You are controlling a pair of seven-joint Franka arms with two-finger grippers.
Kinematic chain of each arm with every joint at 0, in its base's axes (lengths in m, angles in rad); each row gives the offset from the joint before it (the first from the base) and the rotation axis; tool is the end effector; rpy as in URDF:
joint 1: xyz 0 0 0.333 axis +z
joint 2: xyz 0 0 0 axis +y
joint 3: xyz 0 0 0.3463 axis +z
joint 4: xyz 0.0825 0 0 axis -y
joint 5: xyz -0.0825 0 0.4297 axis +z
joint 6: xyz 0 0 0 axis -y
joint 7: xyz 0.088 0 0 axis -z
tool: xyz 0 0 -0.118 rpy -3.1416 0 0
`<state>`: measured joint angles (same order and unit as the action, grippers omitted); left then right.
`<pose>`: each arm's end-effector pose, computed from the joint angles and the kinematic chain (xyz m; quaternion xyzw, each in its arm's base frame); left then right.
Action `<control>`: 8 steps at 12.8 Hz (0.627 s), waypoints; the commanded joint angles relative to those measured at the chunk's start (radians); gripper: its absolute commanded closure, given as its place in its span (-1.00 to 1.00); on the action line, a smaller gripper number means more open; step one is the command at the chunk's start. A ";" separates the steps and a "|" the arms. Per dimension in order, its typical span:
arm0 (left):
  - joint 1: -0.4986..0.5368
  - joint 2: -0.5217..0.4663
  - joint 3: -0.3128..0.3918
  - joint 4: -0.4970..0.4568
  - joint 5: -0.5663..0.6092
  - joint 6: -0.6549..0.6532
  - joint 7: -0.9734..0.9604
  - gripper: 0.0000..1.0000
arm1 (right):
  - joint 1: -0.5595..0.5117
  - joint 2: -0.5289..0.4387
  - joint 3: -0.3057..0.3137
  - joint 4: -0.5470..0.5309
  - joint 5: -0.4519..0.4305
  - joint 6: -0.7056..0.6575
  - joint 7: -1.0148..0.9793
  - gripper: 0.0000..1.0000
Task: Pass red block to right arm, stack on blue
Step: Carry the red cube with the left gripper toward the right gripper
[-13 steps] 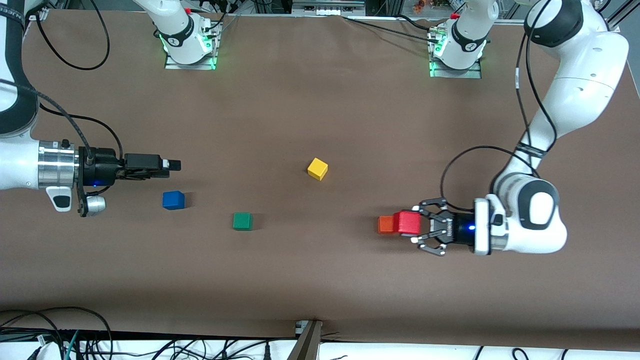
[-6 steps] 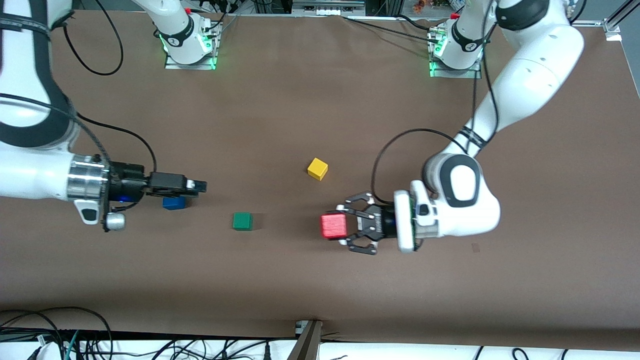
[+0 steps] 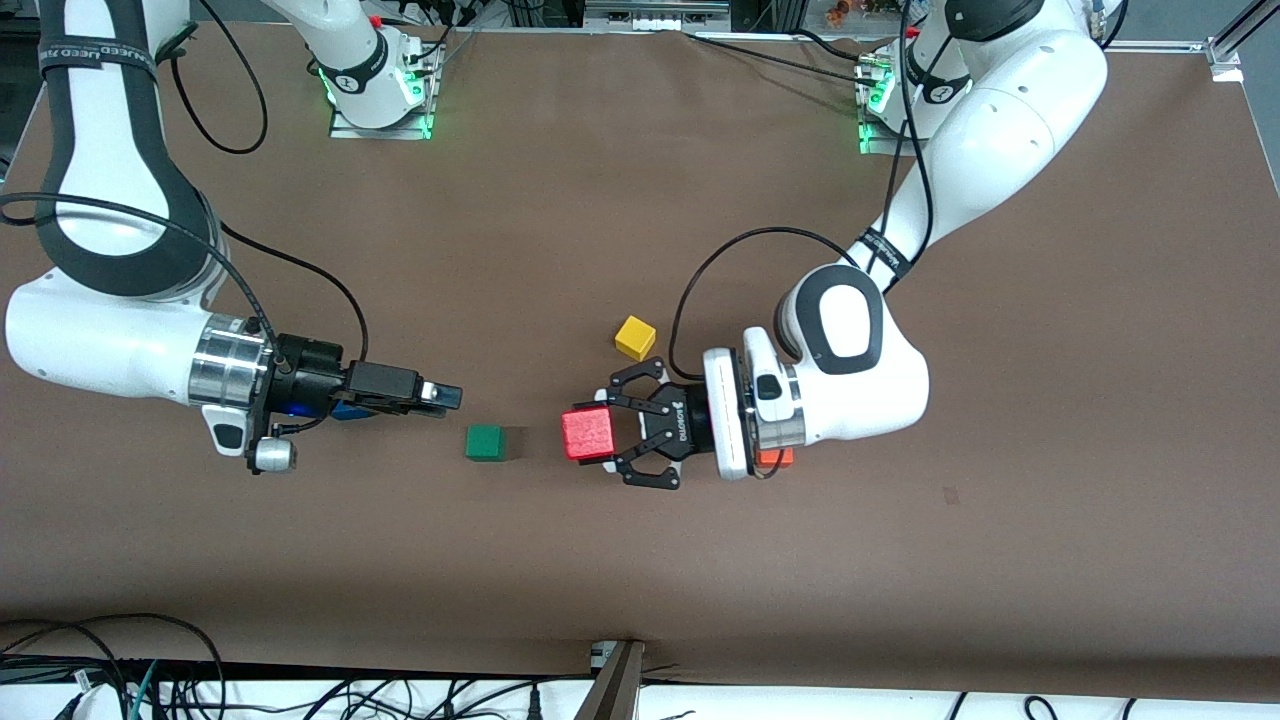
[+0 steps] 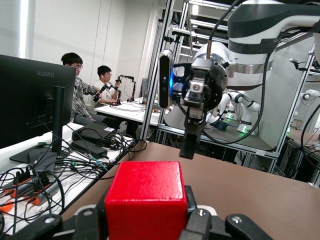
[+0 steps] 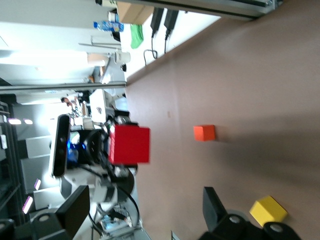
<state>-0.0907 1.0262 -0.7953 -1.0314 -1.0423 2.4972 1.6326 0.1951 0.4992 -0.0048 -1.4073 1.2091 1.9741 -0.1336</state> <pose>0.7660 -0.4538 0.3822 0.6135 -0.4220 0.4588 0.4848 0.7552 0.2167 0.4671 -0.8452 0.0696 -0.0129 0.5297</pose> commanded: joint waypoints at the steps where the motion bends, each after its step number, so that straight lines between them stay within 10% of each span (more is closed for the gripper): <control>1: -0.082 0.003 0.025 0.077 -0.024 0.049 -0.045 1.00 | 0.023 0.018 0.000 0.005 0.064 0.077 -0.004 -1.00; 8: -0.172 -0.009 0.070 0.102 -0.022 0.135 -0.126 1.00 | 0.064 0.042 0.000 0.005 0.101 0.164 -0.004 -1.00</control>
<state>-0.2442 1.0261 -0.7475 -0.9640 -1.0423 2.6011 1.5283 0.2536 0.5343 -0.0044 -1.4074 1.2860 2.1223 -0.1335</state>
